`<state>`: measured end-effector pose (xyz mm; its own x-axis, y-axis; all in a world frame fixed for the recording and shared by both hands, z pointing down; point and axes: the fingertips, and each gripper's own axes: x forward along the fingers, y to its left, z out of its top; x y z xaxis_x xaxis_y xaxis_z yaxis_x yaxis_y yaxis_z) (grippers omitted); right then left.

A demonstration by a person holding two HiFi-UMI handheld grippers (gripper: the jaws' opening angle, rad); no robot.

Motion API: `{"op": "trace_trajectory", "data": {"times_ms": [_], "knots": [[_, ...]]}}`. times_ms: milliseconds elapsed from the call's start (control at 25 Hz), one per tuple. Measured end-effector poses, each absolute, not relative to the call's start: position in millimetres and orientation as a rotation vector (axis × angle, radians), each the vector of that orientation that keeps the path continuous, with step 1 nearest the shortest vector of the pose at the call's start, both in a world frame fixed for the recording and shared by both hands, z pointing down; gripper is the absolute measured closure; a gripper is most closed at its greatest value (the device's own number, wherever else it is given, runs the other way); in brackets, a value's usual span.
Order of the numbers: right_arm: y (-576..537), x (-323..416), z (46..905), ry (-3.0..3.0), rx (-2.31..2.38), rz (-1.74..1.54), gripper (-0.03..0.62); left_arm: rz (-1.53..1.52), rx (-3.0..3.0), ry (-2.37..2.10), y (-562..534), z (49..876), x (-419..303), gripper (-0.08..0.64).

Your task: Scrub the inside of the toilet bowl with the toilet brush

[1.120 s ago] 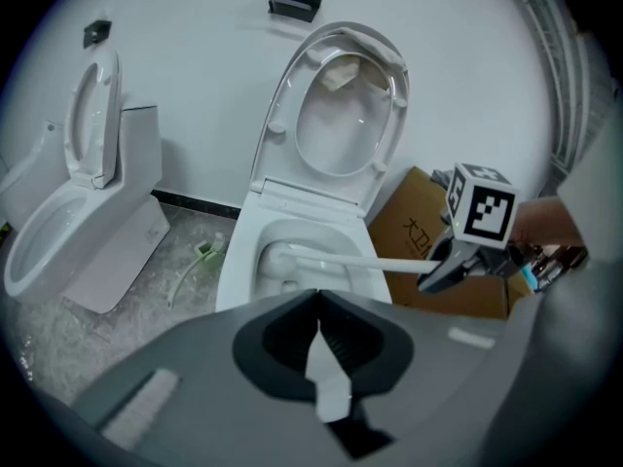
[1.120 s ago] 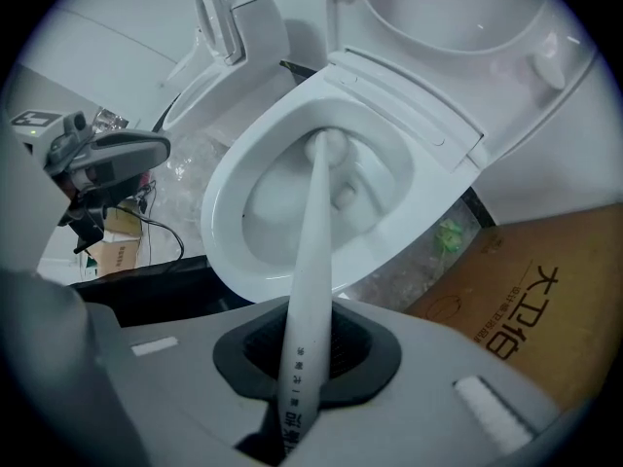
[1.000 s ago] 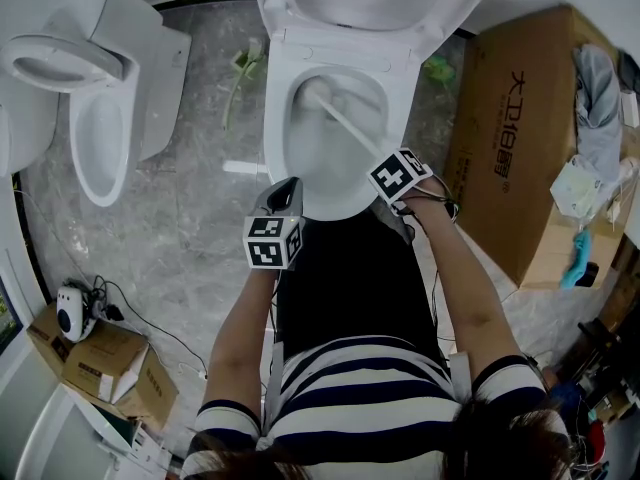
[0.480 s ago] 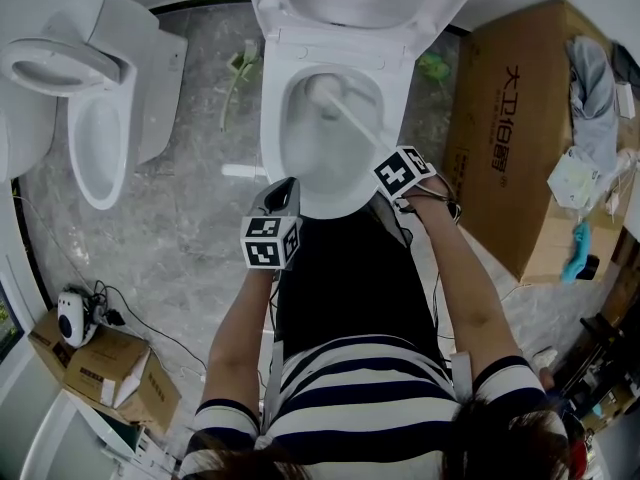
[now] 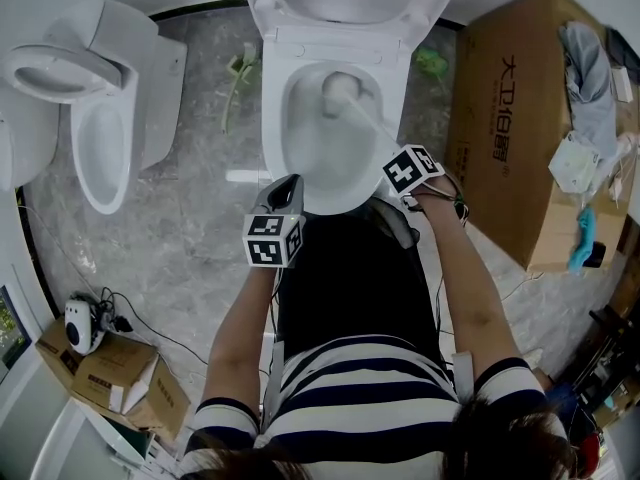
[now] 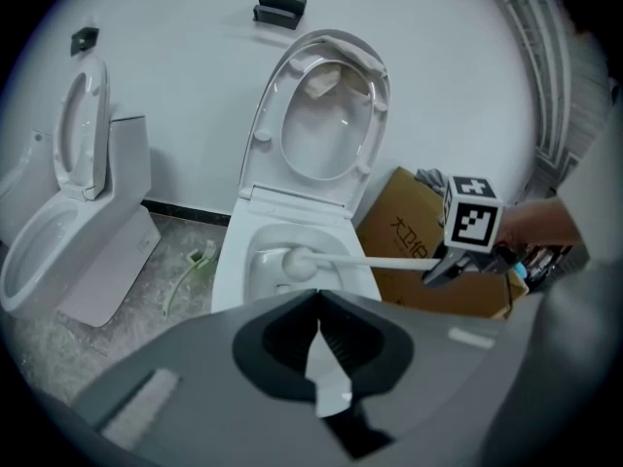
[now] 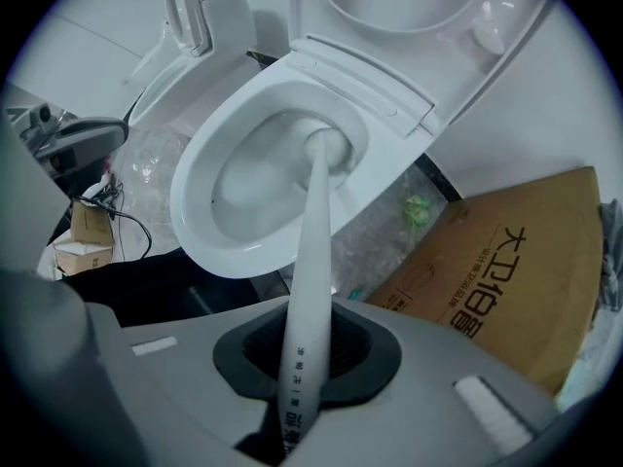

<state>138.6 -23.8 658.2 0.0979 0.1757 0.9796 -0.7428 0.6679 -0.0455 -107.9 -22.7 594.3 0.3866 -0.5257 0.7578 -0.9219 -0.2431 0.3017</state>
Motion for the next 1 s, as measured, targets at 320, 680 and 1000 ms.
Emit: {"op": "trace_trajectory", "data": {"times_ms": [320, 680, 1000], "knots": [[-14.5, 151.4, 653.8, -1.234, 0.527, 0.709, 0.560, 0.663, 1.912, -1.257, -11.9, 592.4, -117.0, 0.560], [2.6, 156.5, 638.7, -1.135, 0.447, 0.666, 0.561, 0.661, 1.895, -1.264, 5.4, 591.9, -129.4, 0.560], [29.5, 162.4, 631.0, -1.056, 0.344, 0.639, 0.561, 0.654, 1.887, -1.272, 12.2, 589.4, -136.2, 0.560]]}}
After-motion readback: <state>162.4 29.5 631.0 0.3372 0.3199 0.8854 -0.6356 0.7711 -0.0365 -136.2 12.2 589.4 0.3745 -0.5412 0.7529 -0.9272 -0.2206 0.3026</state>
